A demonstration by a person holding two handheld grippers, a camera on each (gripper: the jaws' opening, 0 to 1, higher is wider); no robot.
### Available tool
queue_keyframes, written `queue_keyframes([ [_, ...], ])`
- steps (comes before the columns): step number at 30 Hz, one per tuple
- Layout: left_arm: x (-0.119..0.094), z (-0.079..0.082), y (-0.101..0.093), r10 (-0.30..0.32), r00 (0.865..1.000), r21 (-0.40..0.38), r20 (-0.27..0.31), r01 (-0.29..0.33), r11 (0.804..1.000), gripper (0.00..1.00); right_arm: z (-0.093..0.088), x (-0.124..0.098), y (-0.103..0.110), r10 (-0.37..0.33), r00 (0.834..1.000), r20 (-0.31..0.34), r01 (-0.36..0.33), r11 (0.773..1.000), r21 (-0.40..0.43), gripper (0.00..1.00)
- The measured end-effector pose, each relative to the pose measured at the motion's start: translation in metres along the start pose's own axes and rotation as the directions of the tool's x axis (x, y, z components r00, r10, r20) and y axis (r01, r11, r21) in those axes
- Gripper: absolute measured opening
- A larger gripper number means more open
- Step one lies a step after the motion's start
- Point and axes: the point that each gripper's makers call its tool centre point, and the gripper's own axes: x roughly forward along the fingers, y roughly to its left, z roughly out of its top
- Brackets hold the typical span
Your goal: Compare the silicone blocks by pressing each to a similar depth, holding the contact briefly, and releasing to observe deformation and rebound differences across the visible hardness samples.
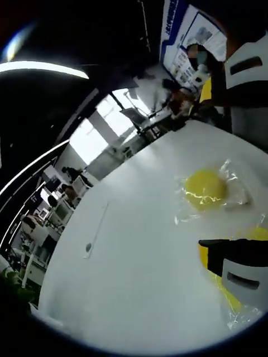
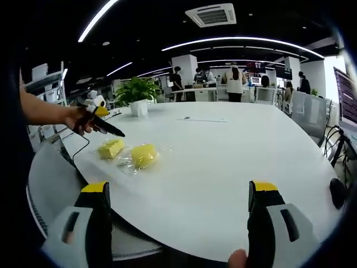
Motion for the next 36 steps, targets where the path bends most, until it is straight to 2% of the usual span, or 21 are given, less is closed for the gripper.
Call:
queue_keyframes([
  [5,0.014,-0.004,0.008,0.004,1.000,-0.006,-0.031,-0.005,1.000,1.00,-0.001,-0.002,-0.001,-0.005,1.000,0.001,0.005,1.000,0.007,0.97],
  [9,0.023,-0.008,0.012,-0.008,0.998,-0.066,-0.055,0.004,0.998,0.99,-0.002,-0.003,-0.001,-0.011,1.000,-0.002,0.011,1.000,0.008,0.97],
  [14,0.033,-0.015,0.011,-0.038,0.995,-0.133,-0.089,0.026,0.991,0.94,-0.003,-0.003,-0.001,-0.014,1.000,-0.001,0.014,1.000,0.013,0.97],
  [16,0.037,-0.021,0.013,-0.044,0.992,-0.148,-0.122,0.026,0.989,0.86,-0.005,-0.003,-0.001,-0.013,1.000,-0.006,0.014,1.000,0.014,0.97],
  [17,0.039,-0.024,0.014,-0.051,0.990,-0.181,-0.135,0.025,0.983,0.84,-0.006,-0.002,0.000,-0.012,1.000,-0.009,0.012,1.000,0.013,0.97],
  [19,0.045,-0.024,0.018,-0.040,0.990,-0.194,-0.132,0.014,0.981,0.86,-0.007,-0.002,0.001,-0.009,1.000,-0.013,0.009,1.000,0.013,0.97],
  [23,0.055,-0.030,0.020,-0.033,0.985,-0.202,-0.167,-0.002,0.979,0.83,-0.007,-0.002,0.003,-0.007,1.000,-0.018,0.008,1.000,0.010,0.97],
  [27,0.060,-0.036,0.024,-0.025,0.980,-0.227,-0.197,-0.021,0.974,0.67,-0.008,-0.003,0.002,-0.007,1.000,-0.022,0.008,1.000,0.011,0.97],
  [30,0.061,-0.039,0.034,0.015,0.978,-0.245,-0.206,-0.066,0.967,0.55,-0.008,-0.004,0.002,-0.011,1.000,-0.021,0.011,1.000,0.013,0.97],
  [33,0.064,-0.037,0.039,0.024,0.980,-0.275,-0.198,-0.079,0.958,0.49,-0.009,-0.004,0.000,-0.017,1.000,-0.016,0.017,1.000,0.023,0.97],
  [36,0.067,-0.039,0.037,0.036,0.976,-0.272,-0.213,-0.094,0.958,0.45,-0.010,-0.004,-0.001,-0.019,1.000,-0.015,0.020,0.999,0.034,0.96],
])
